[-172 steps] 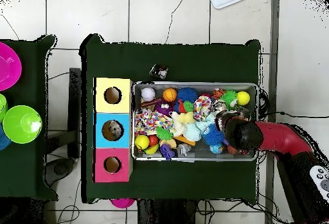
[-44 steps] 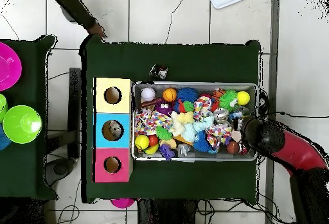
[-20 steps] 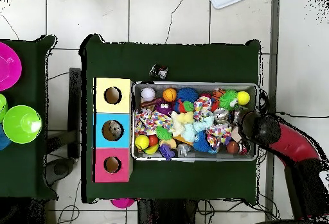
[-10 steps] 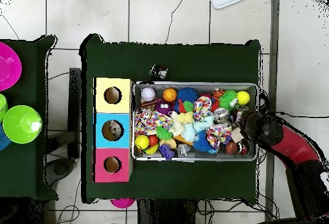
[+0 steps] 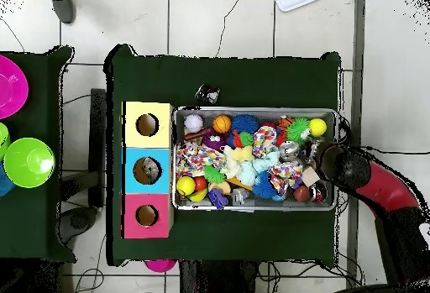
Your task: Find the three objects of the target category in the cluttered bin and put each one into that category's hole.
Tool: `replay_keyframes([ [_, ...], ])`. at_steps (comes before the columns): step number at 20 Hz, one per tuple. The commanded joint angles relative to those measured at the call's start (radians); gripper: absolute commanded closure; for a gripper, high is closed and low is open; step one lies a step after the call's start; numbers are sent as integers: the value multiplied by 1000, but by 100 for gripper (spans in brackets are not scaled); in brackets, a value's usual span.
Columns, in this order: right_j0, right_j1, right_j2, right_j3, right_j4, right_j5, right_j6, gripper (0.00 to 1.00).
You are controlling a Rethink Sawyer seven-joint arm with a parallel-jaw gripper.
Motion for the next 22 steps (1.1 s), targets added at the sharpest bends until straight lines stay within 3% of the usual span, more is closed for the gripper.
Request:
replay_keyframes([
  [1, 22, 76, 46, -29, -65, 60, -43, 100],
  [6, 45, 53, 24, -38, -31, 163, -29, 100],
  [12, 71, -38, 3, -23, -3, 342, -44, 100],
  [22, 115, -117, 0, -84, 6, 616, -46, 100],
])
